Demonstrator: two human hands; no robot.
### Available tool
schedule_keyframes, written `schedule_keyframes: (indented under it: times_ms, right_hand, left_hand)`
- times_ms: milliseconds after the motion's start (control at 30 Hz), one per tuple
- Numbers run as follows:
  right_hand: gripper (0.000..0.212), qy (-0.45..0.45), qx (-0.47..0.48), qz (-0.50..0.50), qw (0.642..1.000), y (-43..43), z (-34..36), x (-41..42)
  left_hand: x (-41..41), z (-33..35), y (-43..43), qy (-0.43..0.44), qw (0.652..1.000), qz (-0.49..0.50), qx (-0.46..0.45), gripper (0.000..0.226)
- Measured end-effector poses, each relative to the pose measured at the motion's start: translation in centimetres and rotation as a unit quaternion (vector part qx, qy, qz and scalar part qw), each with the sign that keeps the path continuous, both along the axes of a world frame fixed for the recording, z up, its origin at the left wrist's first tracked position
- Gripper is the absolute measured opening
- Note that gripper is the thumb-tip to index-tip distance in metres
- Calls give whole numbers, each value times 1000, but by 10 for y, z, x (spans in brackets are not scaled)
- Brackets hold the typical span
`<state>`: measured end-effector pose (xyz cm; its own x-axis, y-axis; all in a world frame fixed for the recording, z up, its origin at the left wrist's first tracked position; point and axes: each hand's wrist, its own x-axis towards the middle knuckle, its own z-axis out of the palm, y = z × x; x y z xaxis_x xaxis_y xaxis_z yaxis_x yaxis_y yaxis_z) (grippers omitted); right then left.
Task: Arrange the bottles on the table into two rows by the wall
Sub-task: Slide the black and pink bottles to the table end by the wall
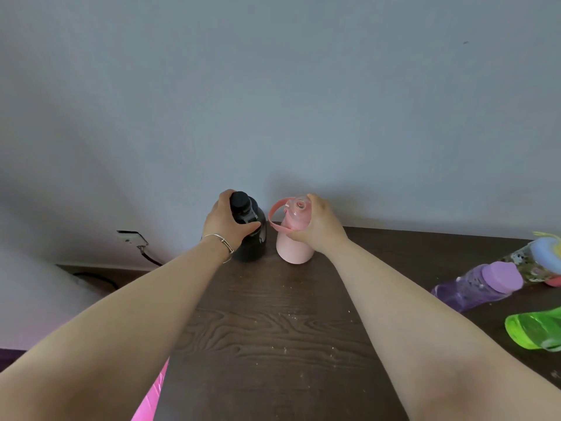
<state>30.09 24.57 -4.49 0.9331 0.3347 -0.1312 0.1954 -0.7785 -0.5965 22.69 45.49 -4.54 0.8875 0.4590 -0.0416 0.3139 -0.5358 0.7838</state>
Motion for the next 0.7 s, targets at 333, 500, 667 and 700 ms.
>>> schedule_keyframes:
  times_ms: [333,500,667,700]
  right_hand:
    - [108,0,-16,8,1000,1,-6,-1]
    - [116,19,-40,17,999,1,1,-2]
    - [104,-34,-96,30,994,-10,16,-16]
    - [99,-60,-114,36,991,-14,19,-22]
  left_hand:
    - [1,0,0,11,1000,-10,14,84]
    - [-2,3,-2,31,999,-14,28,95]
    - [-12,17,-7,57,985,-45,156,93]
    - [-16,21,-10,62,976,-58,199,91]
